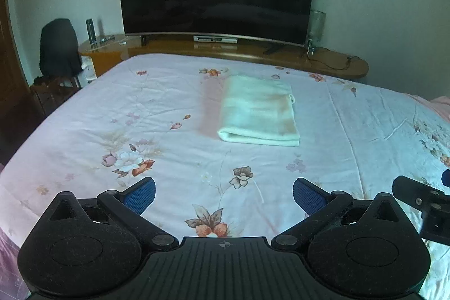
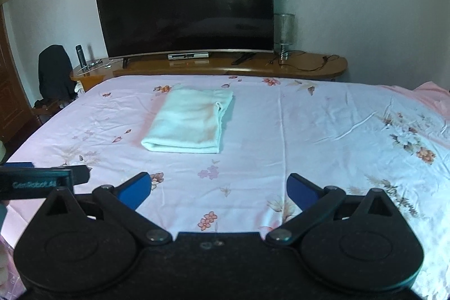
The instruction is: Fold small clothes
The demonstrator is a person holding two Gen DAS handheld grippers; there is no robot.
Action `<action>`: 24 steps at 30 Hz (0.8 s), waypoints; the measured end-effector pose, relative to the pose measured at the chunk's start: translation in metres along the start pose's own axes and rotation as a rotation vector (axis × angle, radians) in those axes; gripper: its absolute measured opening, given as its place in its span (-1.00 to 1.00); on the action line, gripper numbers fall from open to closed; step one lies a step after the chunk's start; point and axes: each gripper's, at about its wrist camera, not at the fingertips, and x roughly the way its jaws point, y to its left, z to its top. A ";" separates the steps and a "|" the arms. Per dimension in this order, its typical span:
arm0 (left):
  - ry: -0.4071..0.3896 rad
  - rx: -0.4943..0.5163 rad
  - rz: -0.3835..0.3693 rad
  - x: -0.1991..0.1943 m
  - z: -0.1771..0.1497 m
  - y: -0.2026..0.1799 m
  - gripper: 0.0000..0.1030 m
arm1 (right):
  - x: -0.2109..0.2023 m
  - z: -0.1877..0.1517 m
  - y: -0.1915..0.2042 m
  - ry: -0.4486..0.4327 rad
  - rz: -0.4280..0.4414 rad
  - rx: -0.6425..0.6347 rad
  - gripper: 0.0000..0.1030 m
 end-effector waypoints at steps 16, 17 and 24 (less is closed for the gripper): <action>-0.068 0.012 0.029 -0.035 -0.005 -0.007 1.00 | -0.016 -0.008 -0.006 -0.038 -0.106 -0.002 0.99; -0.070 0.012 0.027 -0.035 -0.005 -0.008 1.00 | -0.016 -0.008 -0.006 -0.037 -0.108 -0.003 0.99; -0.078 0.006 0.030 -0.038 -0.004 -0.010 1.00 | -0.016 -0.008 -0.008 -0.036 -0.090 -0.005 0.99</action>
